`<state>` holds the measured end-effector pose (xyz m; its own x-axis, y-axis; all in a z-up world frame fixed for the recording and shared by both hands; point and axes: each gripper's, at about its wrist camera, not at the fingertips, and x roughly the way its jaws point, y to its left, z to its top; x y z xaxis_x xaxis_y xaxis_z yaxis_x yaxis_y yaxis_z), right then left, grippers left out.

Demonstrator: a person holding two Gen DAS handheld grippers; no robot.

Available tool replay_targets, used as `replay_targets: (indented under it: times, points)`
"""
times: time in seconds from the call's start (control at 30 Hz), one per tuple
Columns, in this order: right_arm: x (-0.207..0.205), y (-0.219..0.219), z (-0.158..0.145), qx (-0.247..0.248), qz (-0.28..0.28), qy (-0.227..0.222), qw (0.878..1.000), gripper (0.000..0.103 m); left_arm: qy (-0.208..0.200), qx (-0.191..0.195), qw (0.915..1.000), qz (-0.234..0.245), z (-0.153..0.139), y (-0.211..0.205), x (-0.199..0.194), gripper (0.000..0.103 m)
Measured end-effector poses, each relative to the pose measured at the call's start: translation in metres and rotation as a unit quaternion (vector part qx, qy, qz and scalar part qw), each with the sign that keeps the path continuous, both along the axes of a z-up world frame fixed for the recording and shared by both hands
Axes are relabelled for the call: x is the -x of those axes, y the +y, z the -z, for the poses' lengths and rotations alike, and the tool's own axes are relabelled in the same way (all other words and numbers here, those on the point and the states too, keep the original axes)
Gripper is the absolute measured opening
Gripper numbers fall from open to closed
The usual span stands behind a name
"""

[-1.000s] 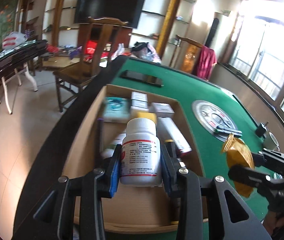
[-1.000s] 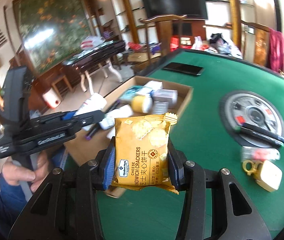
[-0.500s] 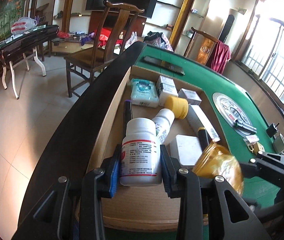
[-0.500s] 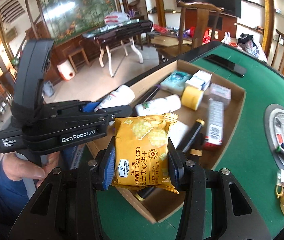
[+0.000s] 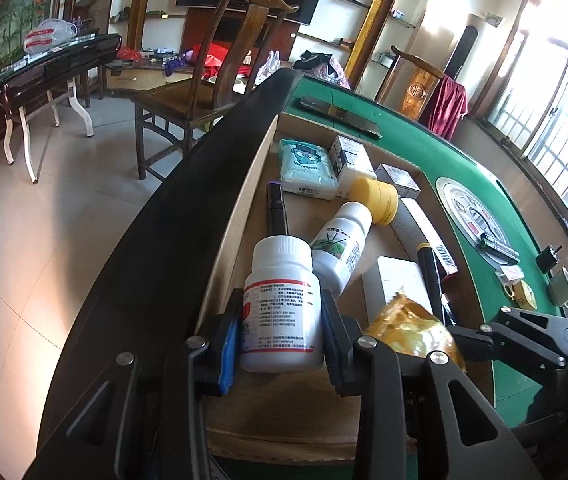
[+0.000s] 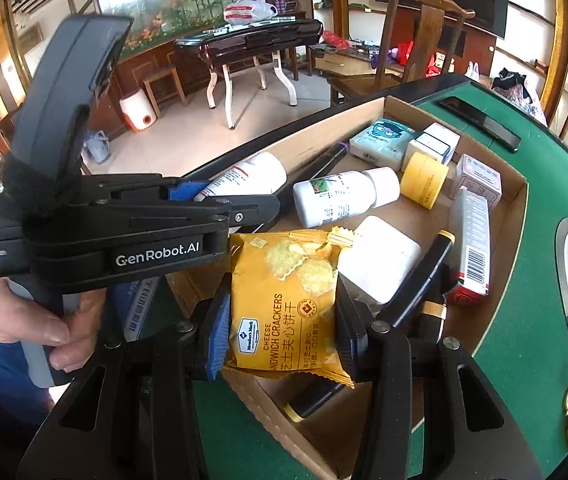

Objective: Organize objects
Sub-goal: 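Carry the pill bottle and crackers packet into the tray and release both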

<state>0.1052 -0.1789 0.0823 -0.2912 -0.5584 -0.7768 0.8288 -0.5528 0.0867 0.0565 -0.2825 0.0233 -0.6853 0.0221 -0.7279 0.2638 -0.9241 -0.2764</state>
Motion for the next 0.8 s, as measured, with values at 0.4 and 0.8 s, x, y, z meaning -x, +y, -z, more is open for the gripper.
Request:
replay_targets:
  times: [0.4, 0.8]
  points:
    - [-0.005, -0.007, 0.007, -0.015, -0.003, 0.003, 1.000, 0.045, -0.006, -0.012, 0.9999, 0.006, -0.001, -0.002, -0.002, 0.036]
    - [-0.012, 0.014, -0.014, 0.029, -0.011, 0.004, 1.000, 0.045, 0.015, -0.024, 0.9996, 0.002, -0.016, -0.003, -0.009, 0.036]
